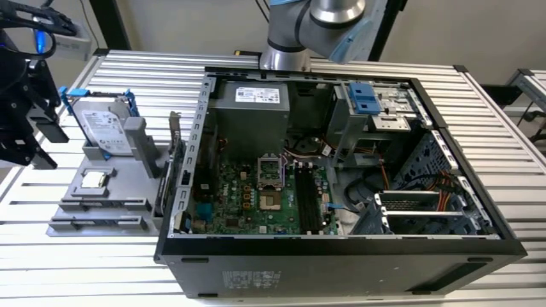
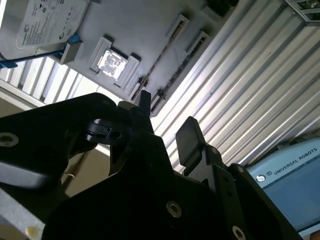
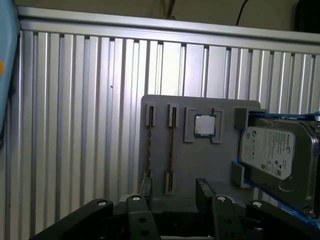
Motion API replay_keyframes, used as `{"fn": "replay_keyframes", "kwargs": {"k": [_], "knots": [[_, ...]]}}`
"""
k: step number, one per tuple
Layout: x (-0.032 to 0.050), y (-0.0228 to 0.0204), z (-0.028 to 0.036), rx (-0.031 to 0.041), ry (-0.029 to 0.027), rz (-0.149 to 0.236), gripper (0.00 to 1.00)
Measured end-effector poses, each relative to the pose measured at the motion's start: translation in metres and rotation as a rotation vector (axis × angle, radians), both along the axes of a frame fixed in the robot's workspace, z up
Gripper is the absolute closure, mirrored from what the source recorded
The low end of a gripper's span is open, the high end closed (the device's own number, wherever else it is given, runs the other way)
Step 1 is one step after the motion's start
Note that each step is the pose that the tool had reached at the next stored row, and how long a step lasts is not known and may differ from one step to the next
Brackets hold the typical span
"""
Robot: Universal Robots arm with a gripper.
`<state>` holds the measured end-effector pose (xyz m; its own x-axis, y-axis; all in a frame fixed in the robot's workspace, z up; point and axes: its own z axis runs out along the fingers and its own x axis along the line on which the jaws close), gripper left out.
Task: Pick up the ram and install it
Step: 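Pick up the ram and move it above insertion slot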
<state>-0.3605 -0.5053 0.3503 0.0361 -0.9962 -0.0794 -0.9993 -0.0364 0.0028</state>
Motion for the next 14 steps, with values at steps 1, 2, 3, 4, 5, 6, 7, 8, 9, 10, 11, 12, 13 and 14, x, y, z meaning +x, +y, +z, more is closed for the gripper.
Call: {"fn": "replay_keyframes", "kwargs": {"k": [1, 2, 3, 4, 5, 6, 7, 8, 9, 10, 11, 12, 13, 14], "knots": [[0.0, 0.0, -0.0017, -0.0019, -0.0004, -0.001, 0.0], [0.0, 0.0, -0.0033, -0.0035, -0.0007, -0.002, 0.0], [0.0, 0.0, -0.0049, -0.005, -0.0011, -0.003, 0.0], [0.0, 0.0, -0.0066, -0.0064, -0.0017, -0.004, 0.0], [0.0, 0.0, -0.0082, -0.0078, -0.0021, -0.005, 0.0], [0.0, 0.0, -0.0099, -0.0095, -0.0026, -0.005, 0.0], [0.0, 0.0, -0.0114, -0.0113, -0.003, -0.006, 0.0], [0.0, 0.0, -0.0131, -0.0132, -0.0034, -0.007, 0.0], [0.0, 0.0, -0.0147, -0.0153, -0.0036, -0.007, 0.0], [0.0, 0.0, -0.0164, -0.0175, -0.0039, -0.007, 0.0], [0.0, 0.0, -0.018, -0.0199, -0.0042, -0.008, 0.0], [0.0, 0.0, -0.0194, -0.0225, -0.0043, -0.008, 0.0], [0.0, 0.0, -0.021, -0.025, -0.0047, -0.008, 0.0], [0.0, 0.0, -0.0225, -0.0275, -0.005, -0.009, 0.0]]}}
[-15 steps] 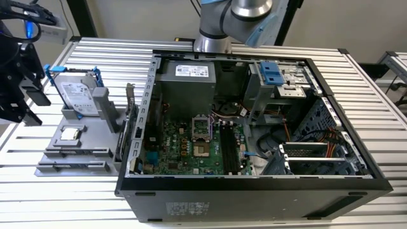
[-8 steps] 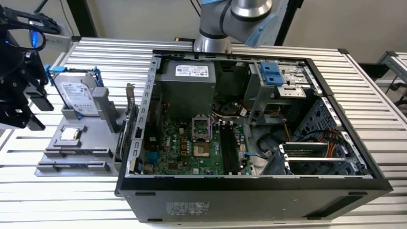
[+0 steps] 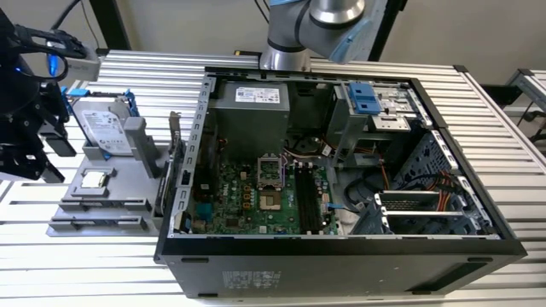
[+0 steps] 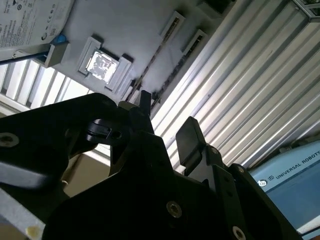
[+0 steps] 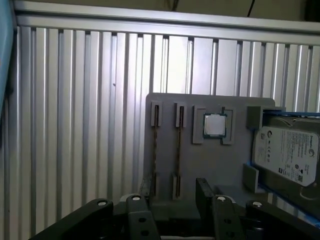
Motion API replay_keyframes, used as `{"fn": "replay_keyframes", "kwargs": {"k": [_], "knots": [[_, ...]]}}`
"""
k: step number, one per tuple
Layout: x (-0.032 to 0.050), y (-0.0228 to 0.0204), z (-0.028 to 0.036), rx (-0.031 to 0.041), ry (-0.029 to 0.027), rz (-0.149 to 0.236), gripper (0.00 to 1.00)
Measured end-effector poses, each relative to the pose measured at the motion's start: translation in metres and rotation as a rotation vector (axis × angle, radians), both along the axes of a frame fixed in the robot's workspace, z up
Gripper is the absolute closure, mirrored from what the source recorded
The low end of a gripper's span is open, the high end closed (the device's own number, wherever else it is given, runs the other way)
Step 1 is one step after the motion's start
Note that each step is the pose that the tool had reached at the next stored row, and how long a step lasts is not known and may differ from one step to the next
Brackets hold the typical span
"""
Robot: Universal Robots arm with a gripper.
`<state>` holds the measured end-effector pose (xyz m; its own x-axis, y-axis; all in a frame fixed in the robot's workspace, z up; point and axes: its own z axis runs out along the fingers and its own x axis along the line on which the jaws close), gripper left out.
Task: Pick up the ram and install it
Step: 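Pick up the ram and move it above insertion slot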
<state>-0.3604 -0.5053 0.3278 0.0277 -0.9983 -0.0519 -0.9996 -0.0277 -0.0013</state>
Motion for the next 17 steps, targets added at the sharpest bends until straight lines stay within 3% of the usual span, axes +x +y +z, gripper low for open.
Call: {"fn": "replay_keyframes", "kwargs": {"k": [5, 17], "knots": [[0.0, 0.0, -0.0081, -0.0104, -0.0019, -0.002, 0.0], [-0.0003, 0.0002, -0.0297, -0.0202, -0.0073, -0.008, 0.0]]}}
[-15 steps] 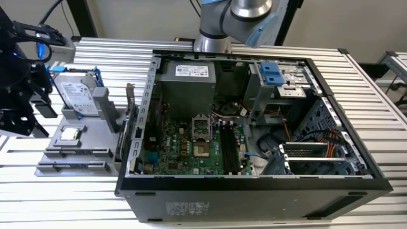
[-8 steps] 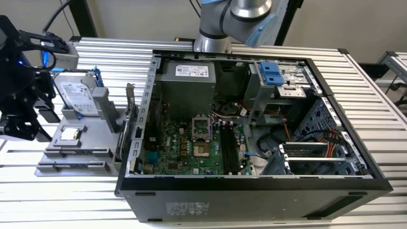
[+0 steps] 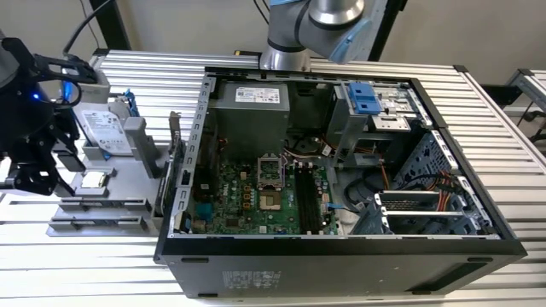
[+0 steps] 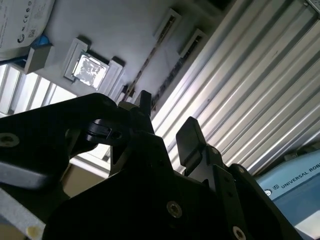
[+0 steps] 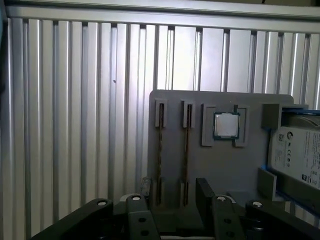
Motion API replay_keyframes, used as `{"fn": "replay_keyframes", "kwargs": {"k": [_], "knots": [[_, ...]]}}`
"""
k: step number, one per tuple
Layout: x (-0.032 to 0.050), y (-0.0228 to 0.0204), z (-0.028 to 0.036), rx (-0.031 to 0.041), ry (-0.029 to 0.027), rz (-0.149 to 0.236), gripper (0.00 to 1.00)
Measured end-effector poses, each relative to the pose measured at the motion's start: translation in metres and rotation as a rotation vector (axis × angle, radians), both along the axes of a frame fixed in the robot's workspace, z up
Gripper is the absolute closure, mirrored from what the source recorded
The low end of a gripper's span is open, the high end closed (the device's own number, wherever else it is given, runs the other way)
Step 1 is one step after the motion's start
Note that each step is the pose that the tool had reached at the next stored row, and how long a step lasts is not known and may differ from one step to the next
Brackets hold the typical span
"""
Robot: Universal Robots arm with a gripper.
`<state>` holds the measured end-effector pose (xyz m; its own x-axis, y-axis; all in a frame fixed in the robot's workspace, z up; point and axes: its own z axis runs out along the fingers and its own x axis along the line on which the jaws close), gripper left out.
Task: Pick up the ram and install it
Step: 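Pick up the ram and move it above insertion slot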
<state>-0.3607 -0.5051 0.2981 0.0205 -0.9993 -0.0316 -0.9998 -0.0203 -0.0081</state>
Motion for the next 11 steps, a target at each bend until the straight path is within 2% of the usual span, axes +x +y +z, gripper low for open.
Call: {"fn": "replay_keyframes", "kwargs": {"k": [3, 4, 5, 8, 11], "knots": [[-0.0002, 0.0004, -0.0056, -0.0048, -0.0002, -0.001, 0.0], [-0.0004, 0.0007, -0.01, -0.0094, -0.0004, -0.001, 0.0], [-0.0005, 0.0011, -0.0166, -0.0209, -0.001, -0.002, 0.0], [-0.0007, 0.0015, -0.021, -0.0313, -0.0013, -0.002, 0.0], [-0.0008, 0.0025, -0.0263, -0.0357, -0.0014, -0.002, 0.0]]}}
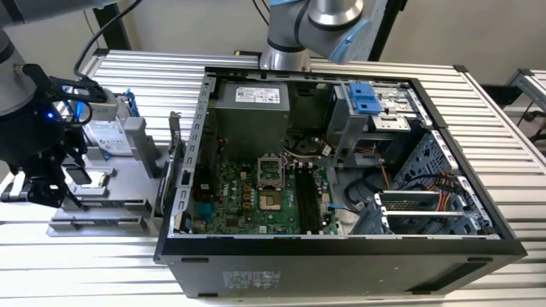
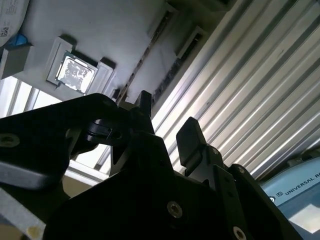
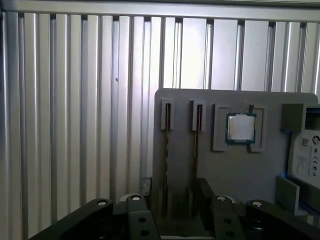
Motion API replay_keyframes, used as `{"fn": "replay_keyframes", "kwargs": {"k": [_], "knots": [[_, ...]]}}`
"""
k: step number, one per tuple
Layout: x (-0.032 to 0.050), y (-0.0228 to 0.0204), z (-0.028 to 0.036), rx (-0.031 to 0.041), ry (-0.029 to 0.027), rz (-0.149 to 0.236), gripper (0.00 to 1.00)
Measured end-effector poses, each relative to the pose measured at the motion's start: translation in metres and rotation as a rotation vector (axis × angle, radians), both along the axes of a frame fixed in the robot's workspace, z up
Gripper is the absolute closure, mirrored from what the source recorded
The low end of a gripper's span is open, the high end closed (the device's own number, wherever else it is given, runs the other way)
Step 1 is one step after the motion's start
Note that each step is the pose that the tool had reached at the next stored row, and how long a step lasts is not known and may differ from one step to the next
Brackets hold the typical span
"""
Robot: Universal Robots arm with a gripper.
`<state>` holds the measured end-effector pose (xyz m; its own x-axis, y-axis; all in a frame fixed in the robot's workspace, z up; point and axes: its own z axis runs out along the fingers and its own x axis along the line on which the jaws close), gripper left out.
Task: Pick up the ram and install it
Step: 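Pick up the ram and move it above insertion slot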
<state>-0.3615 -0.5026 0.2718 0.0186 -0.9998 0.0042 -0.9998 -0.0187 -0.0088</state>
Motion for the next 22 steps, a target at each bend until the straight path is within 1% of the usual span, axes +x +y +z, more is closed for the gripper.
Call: {"fn": "replay_keyframes", "kwargs": {"k": [7, 12, 15, 19, 22], "knots": [[-0.0001, 0.0003, -0.0127, -0.0008, -0.0003, -0.001, 0.0], [-0.0001, 0.0003, -0.0212, -0.0004, 0.0001, -0.009, 0.0], [-0.0002, 0.0003, -0.025, 0.0009, 0.0004, -0.017, 0.0], [-0.0002, 0.0003, -0.0292, 0.008, 0.0004, -0.027, 0.0], [-0.0001, 0.0, -0.0335, 0.0089, 0.0012, -0.031, 0.0]]}}
